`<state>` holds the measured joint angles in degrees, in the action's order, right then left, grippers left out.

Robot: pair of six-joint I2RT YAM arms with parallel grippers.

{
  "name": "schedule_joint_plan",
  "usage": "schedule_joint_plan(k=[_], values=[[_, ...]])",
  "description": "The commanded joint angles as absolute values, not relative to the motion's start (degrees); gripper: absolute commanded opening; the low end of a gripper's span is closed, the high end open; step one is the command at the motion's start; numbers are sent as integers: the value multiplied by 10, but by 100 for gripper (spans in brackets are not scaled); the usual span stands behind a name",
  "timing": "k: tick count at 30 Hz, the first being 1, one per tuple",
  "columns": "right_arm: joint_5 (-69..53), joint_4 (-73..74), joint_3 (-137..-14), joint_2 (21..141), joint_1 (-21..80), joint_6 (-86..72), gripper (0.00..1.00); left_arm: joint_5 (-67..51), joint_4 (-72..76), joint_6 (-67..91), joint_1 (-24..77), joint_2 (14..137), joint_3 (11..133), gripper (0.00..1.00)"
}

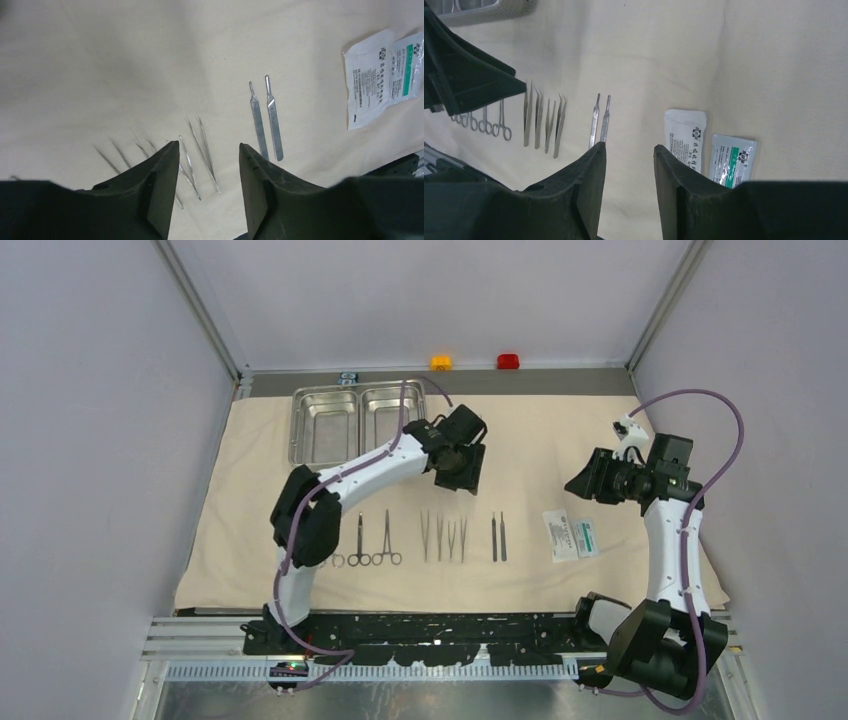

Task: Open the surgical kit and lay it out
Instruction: Place the medical item in the surgical kit, then adjust the medical item in the container.

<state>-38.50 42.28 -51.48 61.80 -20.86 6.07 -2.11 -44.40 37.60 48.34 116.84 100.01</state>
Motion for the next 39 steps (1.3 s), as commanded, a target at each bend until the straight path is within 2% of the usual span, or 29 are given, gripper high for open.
schedule_joint_plan(k=[1,3,6,12,17,23,28,39], values=[[-416,399,-538,593,-211,51,45,64,-429,267,459,1086,1024,57],[-425,392,-552,597,-208,42,45,84,-422,248,439,1069,1012,65],[-436,384,-579,614,-200,34,45,91,-406,229,395,1047,992,67],[-443,348,-584,648,-189,15,45,40,-420,177,279,1081,1030,65],[-430,332,-573,654,-179,14,45,-49,-485,148,202,1195,1169,55],[-420,328,-564,660,-177,19,45,-50,-537,78,189,1342,1357,52],[-413,329,-562,673,-178,22,45,-84,-530,52,189,1430,1462,51],[-394,332,-562,691,-178,35,45,-85,-490,48,193,1465,1451,48]])
